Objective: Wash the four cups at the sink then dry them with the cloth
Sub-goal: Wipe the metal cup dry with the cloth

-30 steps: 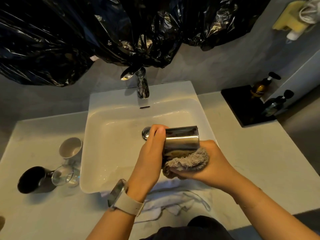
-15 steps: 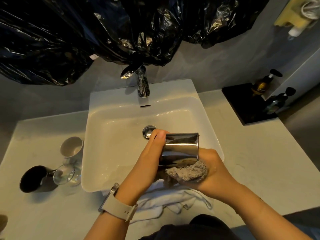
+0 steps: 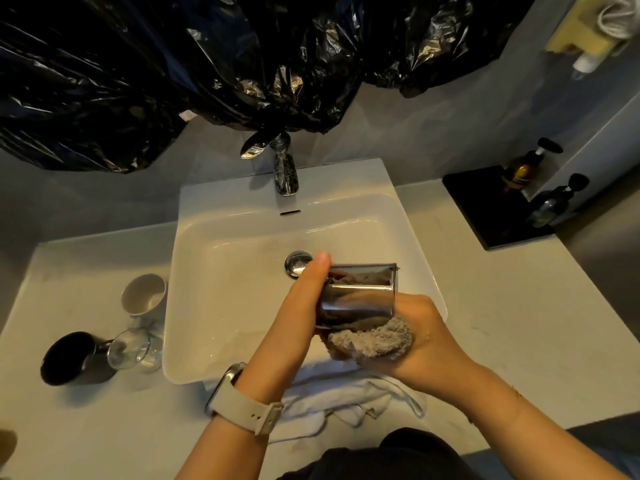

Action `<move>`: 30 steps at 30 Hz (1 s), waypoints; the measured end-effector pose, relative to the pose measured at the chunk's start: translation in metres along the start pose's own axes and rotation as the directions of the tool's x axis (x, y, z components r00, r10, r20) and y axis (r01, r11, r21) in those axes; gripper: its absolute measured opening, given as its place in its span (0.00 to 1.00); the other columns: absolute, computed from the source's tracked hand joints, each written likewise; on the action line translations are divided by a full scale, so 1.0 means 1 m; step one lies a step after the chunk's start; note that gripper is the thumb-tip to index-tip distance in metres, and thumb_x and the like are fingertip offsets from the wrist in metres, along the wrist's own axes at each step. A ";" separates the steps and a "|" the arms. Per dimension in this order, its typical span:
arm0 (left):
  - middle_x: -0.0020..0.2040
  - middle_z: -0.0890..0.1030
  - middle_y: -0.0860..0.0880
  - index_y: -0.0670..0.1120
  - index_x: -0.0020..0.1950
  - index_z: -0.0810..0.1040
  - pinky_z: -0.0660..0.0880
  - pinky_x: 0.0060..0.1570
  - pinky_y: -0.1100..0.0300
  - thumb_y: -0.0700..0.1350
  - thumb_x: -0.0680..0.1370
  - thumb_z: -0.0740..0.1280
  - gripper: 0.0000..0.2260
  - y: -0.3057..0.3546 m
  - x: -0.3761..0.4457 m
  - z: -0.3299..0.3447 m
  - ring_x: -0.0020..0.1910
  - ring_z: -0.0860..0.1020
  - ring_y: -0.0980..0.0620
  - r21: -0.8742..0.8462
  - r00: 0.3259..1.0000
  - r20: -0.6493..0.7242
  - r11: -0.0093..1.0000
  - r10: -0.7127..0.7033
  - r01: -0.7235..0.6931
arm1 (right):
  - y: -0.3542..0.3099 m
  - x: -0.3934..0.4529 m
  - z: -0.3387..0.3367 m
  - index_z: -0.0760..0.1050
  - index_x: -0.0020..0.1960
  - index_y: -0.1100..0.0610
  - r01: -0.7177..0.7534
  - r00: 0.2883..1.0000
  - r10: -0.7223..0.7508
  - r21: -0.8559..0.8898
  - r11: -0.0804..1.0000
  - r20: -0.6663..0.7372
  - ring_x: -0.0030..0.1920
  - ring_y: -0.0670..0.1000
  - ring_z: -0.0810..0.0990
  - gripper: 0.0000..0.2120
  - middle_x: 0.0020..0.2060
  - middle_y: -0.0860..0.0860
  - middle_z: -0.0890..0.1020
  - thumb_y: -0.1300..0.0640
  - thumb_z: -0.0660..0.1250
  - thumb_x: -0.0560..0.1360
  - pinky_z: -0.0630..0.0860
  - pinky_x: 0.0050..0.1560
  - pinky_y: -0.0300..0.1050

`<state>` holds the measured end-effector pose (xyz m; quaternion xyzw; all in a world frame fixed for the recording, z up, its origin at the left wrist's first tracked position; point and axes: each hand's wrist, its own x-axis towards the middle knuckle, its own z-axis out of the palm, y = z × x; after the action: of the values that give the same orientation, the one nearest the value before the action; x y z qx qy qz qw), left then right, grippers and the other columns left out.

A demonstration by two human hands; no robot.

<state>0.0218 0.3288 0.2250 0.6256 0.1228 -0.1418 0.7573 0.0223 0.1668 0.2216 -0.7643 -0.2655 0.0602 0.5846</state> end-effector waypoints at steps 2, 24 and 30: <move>0.48 0.84 0.47 0.53 0.48 0.83 0.77 0.51 0.53 0.64 0.78 0.60 0.18 -0.007 -0.002 0.002 0.51 0.82 0.50 0.090 0.991 -0.087 0.991 0.102 -0.094 | -0.004 -0.001 0.001 0.80 0.58 0.59 -0.145 0.989 0.143 0.128 0.981 0.022 0.53 0.50 0.84 0.22 0.51 0.51 0.85 0.63 0.79 0.65 0.80 0.54 0.45; 0.54 0.80 0.59 0.65 0.62 0.65 0.79 0.52 0.55 0.68 0.77 0.56 0.16 -0.031 -0.021 0.002 0.53 0.81 0.54 0.416 0.899 0.084 0.805 0.430 -0.424 | -0.008 0.002 -0.023 0.83 0.51 0.59 -0.382 0.924 0.310 0.484 0.787 0.225 0.48 0.55 0.85 0.15 0.45 0.56 0.86 0.68 0.76 0.66 0.80 0.46 0.43; 0.50 0.86 0.43 0.52 0.48 0.83 0.77 0.55 0.48 0.68 0.72 0.55 0.25 -0.012 -0.012 0.014 0.50 0.83 0.43 -0.030 0.996 -0.036 0.996 -0.081 0.080 | 0.009 -0.008 -0.018 0.77 0.63 0.56 0.265 0.961 -0.233 -0.253 0.931 0.149 0.58 0.40 0.79 0.23 0.56 0.44 0.81 0.57 0.75 0.70 0.77 0.56 0.37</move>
<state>0.0065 0.3136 0.2209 0.6119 0.1637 -0.1587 0.7573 0.0254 0.1455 0.2175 -0.7923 -0.3995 -0.0069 0.4612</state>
